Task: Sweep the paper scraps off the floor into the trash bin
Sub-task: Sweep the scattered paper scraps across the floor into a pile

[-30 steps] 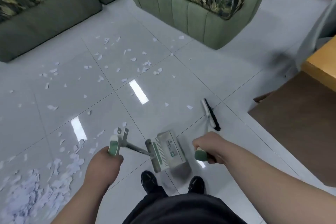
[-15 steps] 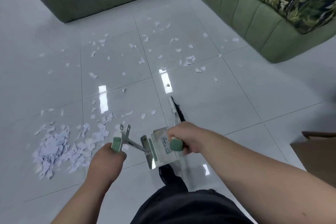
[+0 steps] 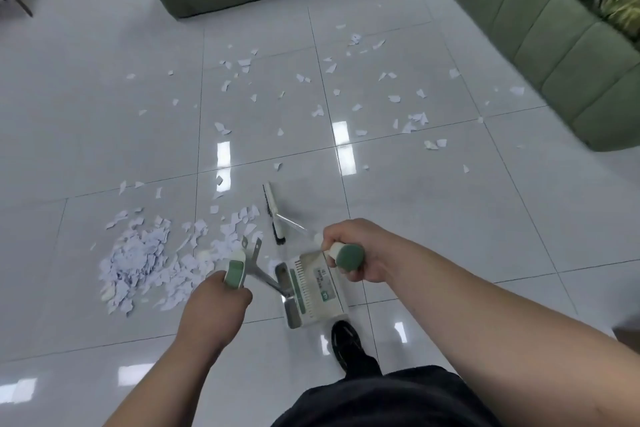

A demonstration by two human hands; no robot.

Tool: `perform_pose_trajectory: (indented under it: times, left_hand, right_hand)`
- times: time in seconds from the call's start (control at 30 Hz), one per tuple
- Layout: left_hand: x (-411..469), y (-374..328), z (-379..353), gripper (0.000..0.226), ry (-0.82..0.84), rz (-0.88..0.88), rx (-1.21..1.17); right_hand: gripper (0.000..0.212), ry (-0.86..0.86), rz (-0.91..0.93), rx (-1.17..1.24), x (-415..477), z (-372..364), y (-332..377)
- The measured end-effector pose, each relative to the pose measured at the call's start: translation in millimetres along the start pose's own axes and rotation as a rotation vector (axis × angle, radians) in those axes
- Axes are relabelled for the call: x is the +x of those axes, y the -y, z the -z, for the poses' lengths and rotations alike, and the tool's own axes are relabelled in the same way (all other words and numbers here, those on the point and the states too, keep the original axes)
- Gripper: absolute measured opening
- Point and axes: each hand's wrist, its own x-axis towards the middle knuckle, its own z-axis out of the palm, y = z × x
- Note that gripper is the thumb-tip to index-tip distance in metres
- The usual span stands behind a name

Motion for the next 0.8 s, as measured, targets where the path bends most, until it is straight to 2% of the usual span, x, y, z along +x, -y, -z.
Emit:
perform_pose_trajectory:
  times: [0.13,0.37,0.5,0.8]
  left_hand:
    - [13,-14,4,0.013,0.037,-0.008,-0.06]
    - [37,-78,-16,0.011,0.096,-0.138,-0.012]
    - [48,-126,-35,0.006,0.097,-0.193,0.062]
    - [67,-260,-102,0.013,0.09,-0.254,0.141]
  right_hand:
    - [0.025,-0.092,0.012,0.012,-31,21,19]
    - [0.025,-0.372,0.031,0.026,-57,97,36]
    - [0.019,-0.503,0.044,0.091,-63,158,42]
    - [0.007,-0.746,0.017,0.15,-66,333,86]
